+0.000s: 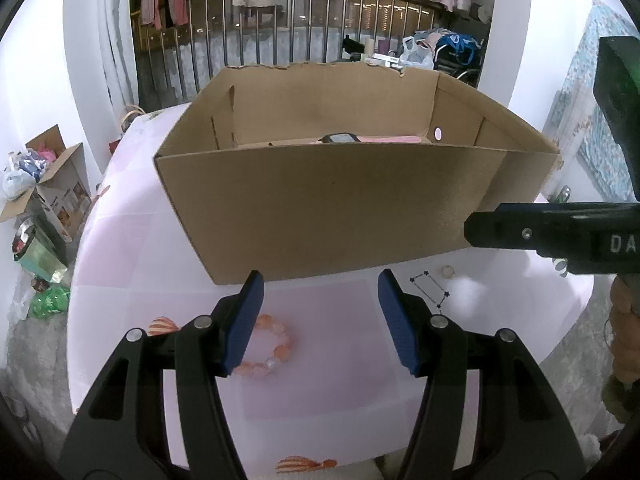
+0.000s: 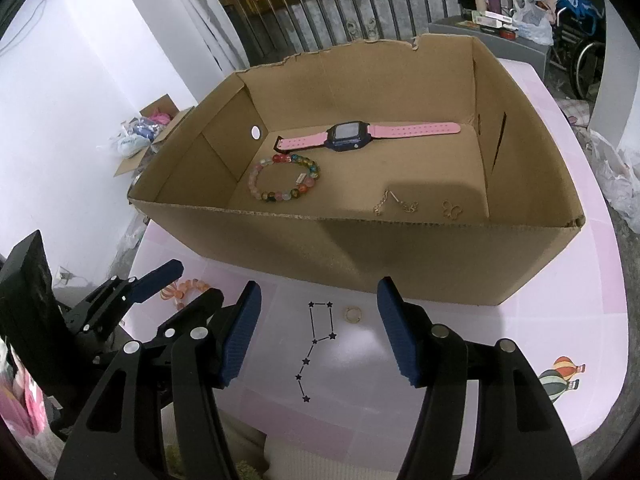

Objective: Organize jewelry
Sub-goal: 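Move the right tool down beside the box toward the small gold ring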

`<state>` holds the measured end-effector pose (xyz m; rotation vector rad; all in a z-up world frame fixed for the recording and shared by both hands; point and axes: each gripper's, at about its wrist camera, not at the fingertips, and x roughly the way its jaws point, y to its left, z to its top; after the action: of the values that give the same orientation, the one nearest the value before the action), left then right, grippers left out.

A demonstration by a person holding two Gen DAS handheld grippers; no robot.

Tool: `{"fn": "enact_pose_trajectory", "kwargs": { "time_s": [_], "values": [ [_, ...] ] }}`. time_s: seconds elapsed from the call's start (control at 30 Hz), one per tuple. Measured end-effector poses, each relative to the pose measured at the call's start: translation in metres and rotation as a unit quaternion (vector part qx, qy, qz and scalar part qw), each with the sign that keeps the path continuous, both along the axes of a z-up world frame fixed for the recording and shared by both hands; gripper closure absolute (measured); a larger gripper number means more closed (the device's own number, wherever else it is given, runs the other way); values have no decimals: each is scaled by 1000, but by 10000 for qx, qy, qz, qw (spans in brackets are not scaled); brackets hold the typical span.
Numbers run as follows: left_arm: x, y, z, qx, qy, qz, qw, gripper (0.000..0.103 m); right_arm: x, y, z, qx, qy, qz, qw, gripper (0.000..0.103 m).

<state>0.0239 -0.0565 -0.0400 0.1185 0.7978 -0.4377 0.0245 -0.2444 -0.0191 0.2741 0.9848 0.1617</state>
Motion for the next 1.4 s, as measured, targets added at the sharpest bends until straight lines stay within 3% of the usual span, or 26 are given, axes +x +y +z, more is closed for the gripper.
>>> {"fn": "enact_pose_trajectory", "kwargs": {
  "time_s": [0.2, 0.3, 0.6, 0.87, 1.13, 1.27, 1.4],
  "values": [
    [-20, 23, 1, 2, -113, -51, 9999, 47, -12, 2, -1, -67, -6, 14, 10000, 44],
    [-31, 34, -5, 0, -78, -76, 9999, 47, -20, 2, -4, -141, -1, -22, 9999, 38],
    [-44, 33, -18, 477, -263, -292, 9981, 48, -26, -4, -29, -72, 224, -162, 9996, 38],
    [-20, 26, -29, 529, -5, -396, 9978, 68, -22, -6, -36, -30, 263, -173, 9995, 38],
    [-3, 19, -40, 619, 357, -486, 9963, 74, -22, -7, -35, -108, 101, -82, 9999, 38],
    [1, 17, -39, 563, 413, -466, 9965, 95, -23, -7, -33, -166, 0, -11, 9999, 38],
    [1, 14, -40, 537, 405, -470, 9966, 95, -23, -5, -30, -268, -111, 36, 9996, 40]
  ]
}}
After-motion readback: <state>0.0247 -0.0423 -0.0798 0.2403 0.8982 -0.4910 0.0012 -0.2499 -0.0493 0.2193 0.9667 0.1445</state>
